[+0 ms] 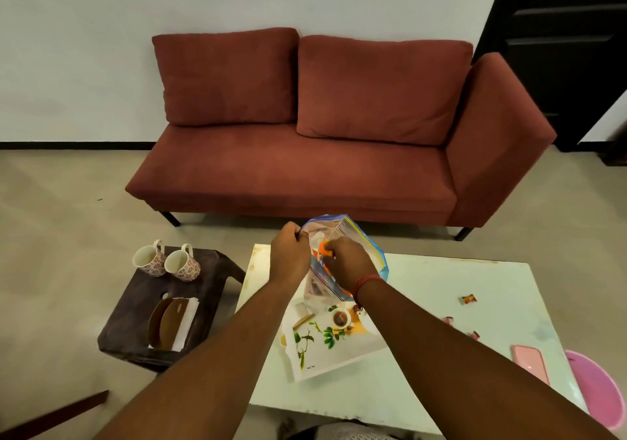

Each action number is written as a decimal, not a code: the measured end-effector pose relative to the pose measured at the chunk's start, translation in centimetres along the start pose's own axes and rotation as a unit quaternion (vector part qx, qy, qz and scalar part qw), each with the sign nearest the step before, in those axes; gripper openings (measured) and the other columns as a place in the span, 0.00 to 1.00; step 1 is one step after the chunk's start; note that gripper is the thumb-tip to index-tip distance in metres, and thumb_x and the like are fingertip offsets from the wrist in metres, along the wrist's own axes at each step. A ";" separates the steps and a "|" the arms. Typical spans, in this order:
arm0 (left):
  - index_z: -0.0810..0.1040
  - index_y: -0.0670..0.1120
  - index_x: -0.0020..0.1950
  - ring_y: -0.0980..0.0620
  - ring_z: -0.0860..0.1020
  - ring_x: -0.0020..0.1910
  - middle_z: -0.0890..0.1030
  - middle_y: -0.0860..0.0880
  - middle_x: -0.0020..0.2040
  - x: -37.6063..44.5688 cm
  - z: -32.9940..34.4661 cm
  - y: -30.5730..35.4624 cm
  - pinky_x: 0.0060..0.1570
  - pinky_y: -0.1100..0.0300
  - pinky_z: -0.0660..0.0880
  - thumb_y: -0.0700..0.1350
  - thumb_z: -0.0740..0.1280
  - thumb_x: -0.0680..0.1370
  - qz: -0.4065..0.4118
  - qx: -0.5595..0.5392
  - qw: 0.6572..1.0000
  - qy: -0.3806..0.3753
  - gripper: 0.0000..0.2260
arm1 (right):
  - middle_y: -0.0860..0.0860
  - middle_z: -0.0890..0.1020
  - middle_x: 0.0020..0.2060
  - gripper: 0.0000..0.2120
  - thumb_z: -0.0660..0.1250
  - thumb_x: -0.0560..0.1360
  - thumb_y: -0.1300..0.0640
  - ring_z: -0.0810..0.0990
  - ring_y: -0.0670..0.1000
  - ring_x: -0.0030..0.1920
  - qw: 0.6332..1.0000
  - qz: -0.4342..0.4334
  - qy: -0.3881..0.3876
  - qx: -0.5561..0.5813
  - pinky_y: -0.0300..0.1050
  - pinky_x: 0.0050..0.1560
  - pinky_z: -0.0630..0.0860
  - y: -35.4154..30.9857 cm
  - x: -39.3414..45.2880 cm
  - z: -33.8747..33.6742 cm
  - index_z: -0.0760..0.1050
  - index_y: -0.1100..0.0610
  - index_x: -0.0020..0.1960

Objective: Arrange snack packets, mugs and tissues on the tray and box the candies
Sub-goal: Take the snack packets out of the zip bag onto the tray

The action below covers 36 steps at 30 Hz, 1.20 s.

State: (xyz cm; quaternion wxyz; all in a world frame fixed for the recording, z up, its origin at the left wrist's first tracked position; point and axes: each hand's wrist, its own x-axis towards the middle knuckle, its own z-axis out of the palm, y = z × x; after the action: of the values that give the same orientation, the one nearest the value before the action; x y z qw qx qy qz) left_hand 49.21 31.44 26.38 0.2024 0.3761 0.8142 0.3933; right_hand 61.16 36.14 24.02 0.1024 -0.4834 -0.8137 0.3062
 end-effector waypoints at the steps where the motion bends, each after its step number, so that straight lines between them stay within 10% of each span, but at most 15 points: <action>1: 0.67 0.47 0.36 0.55 0.69 0.32 0.72 0.51 0.33 0.3 -0.1 -0.6 0.30 0.60 0.64 0.41 0.61 0.80 -0.006 0.007 1.000 -0.002 0.12 | 0.57 0.81 0.52 0.09 0.65 0.76 0.55 0.79 0.58 0.52 0.999 -0.019 0.029 0.001 0.50 0.51 0.75 -0.3 0.1 -0.4 0.81 0.58 0.52; 7: 0.67 0.48 0.36 0.46 0.74 0.37 0.72 0.51 0.33 0.9 -0.4 -4.3 0.30 0.58 0.66 0.44 0.61 0.81 -0.087 0.016 0.995 0.037 0.13 | 0.47 0.80 0.47 0.09 0.64 0.75 0.61 0.77 0.46 0.46 0.968 -0.059 0.216 0.110 0.40 0.46 0.74 0.5 0.1 -3.0 0.80 0.53 0.51; 11: 0.71 0.41 0.43 0.37 0.79 0.45 0.78 0.39 0.42 0.4 -0.7 -6.5 0.44 0.43 0.79 0.44 0.60 0.82 -0.136 -0.022 0.989 0.059 0.10 | 0.47 0.80 0.46 0.11 0.63 0.74 0.65 0.78 0.43 0.46 0.919 0.043 0.294 0.259 0.32 0.46 0.75 2.9 -0.8 -3.0 0.80 0.52 0.46; 14: 0.72 0.40 0.44 0.40 0.77 0.43 0.78 0.38 0.43 -0.2 -1.0 -8.5 0.40 0.51 0.74 0.43 0.60 0.82 -0.152 -0.001 0.985 0.078 0.09 | 0.50 0.82 0.49 0.10 0.63 0.75 0.64 0.79 0.48 0.50 0.874 0.169 0.321 0.324 0.35 0.48 0.75 5.5 -1.4 -1.1 0.79 0.50 0.48; 29: 0.74 0.45 0.44 0.52 0.80 0.41 0.79 0.50 0.40 -4.9 -3.5 -22.0 0.39 0.52 0.79 0.48 0.62 0.82 -0.208 0.026 0.975 0.072 0.10 | 0.54 0.83 0.46 0.09 0.63 0.74 0.64 0.76 0.53 0.43 0.817 0.465 0.152 0.305 0.38 0.40 0.69 12.8 -1.7 21.1 0.78 0.52 0.41; 36: 0.74 0.47 0.44 0.57 0.78 0.41 0.78 0.53 0.40 -4.3 -3.2 -23.7 0.37 0.58 0.77 0.48 0.62 0.82 -0.178 0.070 0.981 0.016 0.09 | 0.60 0.81 0.57 0.16 0.57 0.74 0.68 0.78 0.64 0.56 0.777 0.531 0.101 0.322 0.52 0.53 0.78 14.5 -3.3 24.1 0.79 0.57 0.54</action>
State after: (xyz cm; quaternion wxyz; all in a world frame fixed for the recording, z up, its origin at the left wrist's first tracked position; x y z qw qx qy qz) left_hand 39.16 16.91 9.65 0.2290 0.2321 0.8968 0.2990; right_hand 62.21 28.68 -3.21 0.1548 -0.8060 -0.2667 0.5053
